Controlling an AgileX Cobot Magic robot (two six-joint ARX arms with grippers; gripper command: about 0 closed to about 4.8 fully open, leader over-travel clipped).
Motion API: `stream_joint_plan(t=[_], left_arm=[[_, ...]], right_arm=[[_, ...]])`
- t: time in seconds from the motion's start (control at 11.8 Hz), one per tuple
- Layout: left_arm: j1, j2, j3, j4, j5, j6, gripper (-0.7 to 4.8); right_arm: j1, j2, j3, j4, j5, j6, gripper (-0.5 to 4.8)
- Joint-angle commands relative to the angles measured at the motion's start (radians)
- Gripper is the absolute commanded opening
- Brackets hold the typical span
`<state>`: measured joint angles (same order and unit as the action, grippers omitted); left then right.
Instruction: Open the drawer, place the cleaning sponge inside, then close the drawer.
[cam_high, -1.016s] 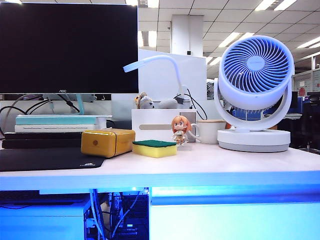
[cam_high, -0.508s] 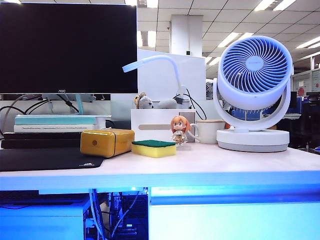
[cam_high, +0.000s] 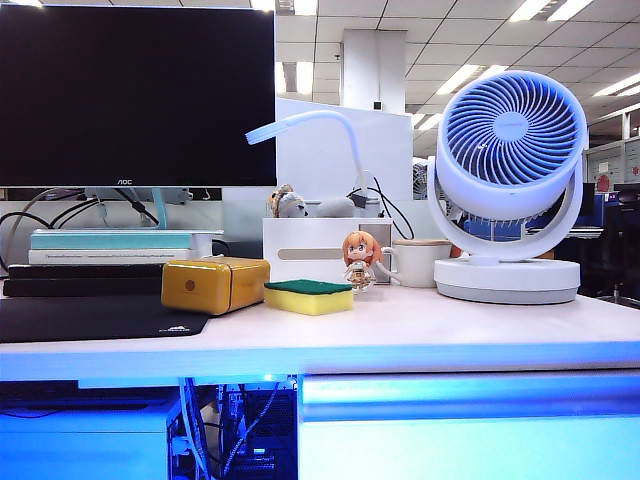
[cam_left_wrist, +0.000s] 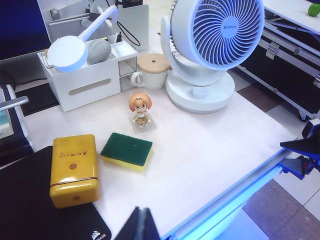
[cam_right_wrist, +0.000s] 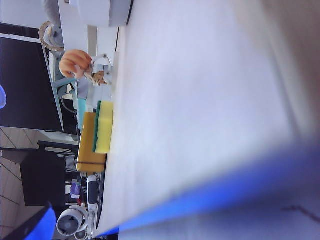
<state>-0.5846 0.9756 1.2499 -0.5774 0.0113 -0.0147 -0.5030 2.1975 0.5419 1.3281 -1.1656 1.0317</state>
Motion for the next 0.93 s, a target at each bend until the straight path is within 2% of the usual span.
stream_joint_plan(t=[0.08,0.42,0.76,0.93], left_arm=[[0.001,-0.002,0.005,0.010,0.000,0.008,-0.05],[0.001,-0.002,0.005,0.010,0.000,0.009,-0.05],[0.001,-0.002,0.005,0.010,0.000,0.030,-0.05],[0.001,-0.002,0.005,0.010,0.000,0.030,-0.04]], right_arm=[[0.000,-0.019,-0.042,0.087,-0.042,-0.015,4.79],[-0.002,-0.092,-0.201,0.087,-0.022,-0.011,4.79],[-0.009,-0.101,-0.239,0.080,0.017,0.016,4.79],[-0.044,-0.102,-0.253,0.080,0.021,0.021,4.79]])
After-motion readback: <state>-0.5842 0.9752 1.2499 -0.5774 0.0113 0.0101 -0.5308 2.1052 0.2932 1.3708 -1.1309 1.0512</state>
